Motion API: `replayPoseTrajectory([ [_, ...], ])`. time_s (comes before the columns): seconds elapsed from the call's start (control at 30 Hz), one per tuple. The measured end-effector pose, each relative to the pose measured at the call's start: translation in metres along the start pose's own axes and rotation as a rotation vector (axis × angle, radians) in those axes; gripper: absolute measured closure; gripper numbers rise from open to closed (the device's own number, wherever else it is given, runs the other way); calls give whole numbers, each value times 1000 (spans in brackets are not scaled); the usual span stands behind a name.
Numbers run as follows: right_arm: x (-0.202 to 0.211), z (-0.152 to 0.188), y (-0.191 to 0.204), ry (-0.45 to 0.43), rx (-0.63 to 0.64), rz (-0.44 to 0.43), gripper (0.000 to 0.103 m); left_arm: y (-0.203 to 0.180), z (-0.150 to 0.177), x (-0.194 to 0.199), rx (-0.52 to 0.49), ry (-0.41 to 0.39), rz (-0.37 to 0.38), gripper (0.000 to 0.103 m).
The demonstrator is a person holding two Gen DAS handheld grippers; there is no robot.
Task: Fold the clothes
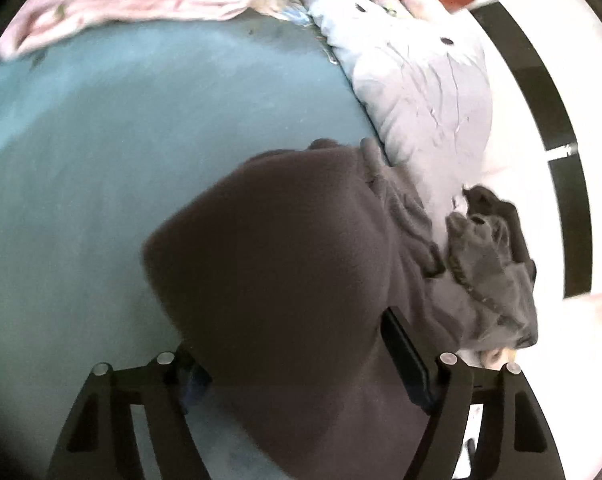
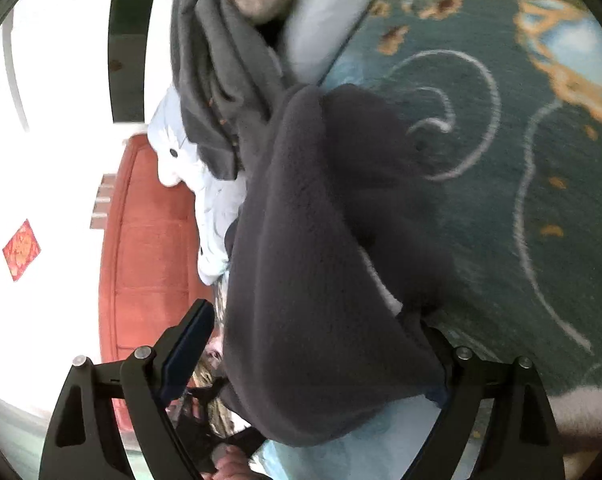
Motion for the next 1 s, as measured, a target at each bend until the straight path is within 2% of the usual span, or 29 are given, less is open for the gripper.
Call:
replayPoseTrajectory([
  [0.1,-6,1,-3,16,-8,17,12,21,2,-10,111,53,-14,25],
  [0.23,-8,-2,-15,7,-102,-3,16,23,7,-7,121,50,-3,25],
  [0.27,-8,-3,-16,4,-121,-3,17,24,8,-6,123,49,0,28],
  [0.3,-7,-4,-16,3,-134,1,20,25,9,-5,125,48,3,31],
  [0.37,-6,-5,-15,2,-153,10,28,26,11,-4,130,47,8,46],
  [0.43,-5,-6,-11,4,-161,30,46,24,14,2,116,39,8,55],
  [0.53,0,-7,3,6,-121,63,56,0,6,2,67,27,-11,62],
  [0.6,2,-9,19,15,-65,93,60,-11,3,12,48,19,-1,64],
  [0.73,10,-13,60,33,29,58,62,-40,-9,36,-1,-8,38,66],
  [0.83,20,-14,107,56,142,42,63,-61,-19,61,-42,-32,81,66],
  [1.0,12,-7,196,114,314,0,63,-66,-51,139,-82,-151,145,66],
])
Point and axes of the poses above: each gripper's, at about its wrist camera, not at the fingertips, and x roughly against the way its jaws point, y to its left, z to its underside, the point moved 4 cm from there along -x, roughly the way its jaws point, and after that the axes turned 6 degrees about y, right-handed, at the moved point
